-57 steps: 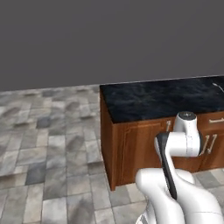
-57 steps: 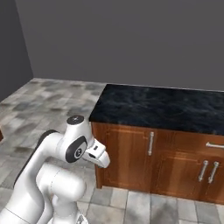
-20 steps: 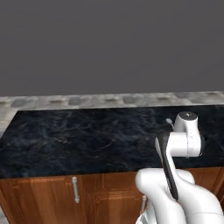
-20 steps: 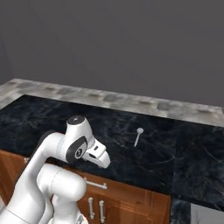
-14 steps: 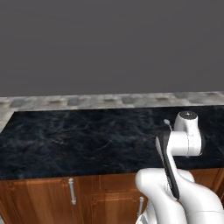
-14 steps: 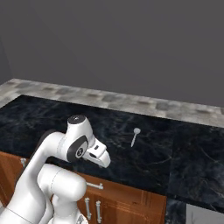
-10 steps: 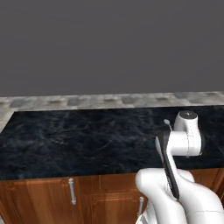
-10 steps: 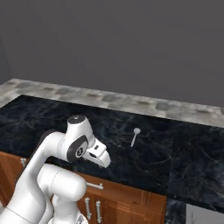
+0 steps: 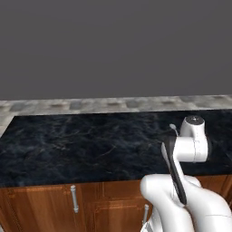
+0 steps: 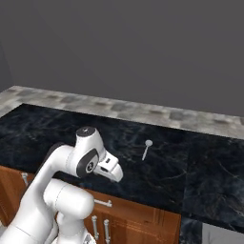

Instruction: Organize the utensils by type. Pick up the wooden spoons from the counter and place them in the open cabinet. Then pick up the metallic utensils from the counter and place them in the open drawer.

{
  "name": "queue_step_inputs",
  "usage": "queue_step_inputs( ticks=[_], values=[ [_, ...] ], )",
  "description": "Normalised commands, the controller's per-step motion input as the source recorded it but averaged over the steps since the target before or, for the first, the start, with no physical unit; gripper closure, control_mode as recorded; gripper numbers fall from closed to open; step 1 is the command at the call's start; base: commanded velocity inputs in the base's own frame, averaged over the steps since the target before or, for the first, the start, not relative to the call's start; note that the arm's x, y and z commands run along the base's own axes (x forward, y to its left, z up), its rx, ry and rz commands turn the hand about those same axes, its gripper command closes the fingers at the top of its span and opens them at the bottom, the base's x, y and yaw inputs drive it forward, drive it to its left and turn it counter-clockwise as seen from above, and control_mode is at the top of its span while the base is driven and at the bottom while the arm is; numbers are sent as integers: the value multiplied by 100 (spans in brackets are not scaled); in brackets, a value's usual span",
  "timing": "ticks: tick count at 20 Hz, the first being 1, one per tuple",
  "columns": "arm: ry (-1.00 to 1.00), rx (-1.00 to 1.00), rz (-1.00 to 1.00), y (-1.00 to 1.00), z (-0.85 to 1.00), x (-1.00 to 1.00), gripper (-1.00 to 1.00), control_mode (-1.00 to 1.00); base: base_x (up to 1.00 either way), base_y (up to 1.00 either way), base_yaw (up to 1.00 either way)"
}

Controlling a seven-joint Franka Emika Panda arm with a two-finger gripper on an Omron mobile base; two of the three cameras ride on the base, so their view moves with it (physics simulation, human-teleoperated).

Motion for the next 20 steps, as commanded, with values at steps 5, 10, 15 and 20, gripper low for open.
queue_step_inputs(
  ticks=[5,10,15,20],
  values=[
    [0,7,10,-46,-5,64,-100,-100,0,0,0],
    [0,16,28,-50,-8,78,-100,-100,0,0,0],
    [2,3,3,-7,17,85,-100,-100,0,0,0],
    [23,-5,-18,0,44,64,-100,-100,0,0,0]
  ],
)
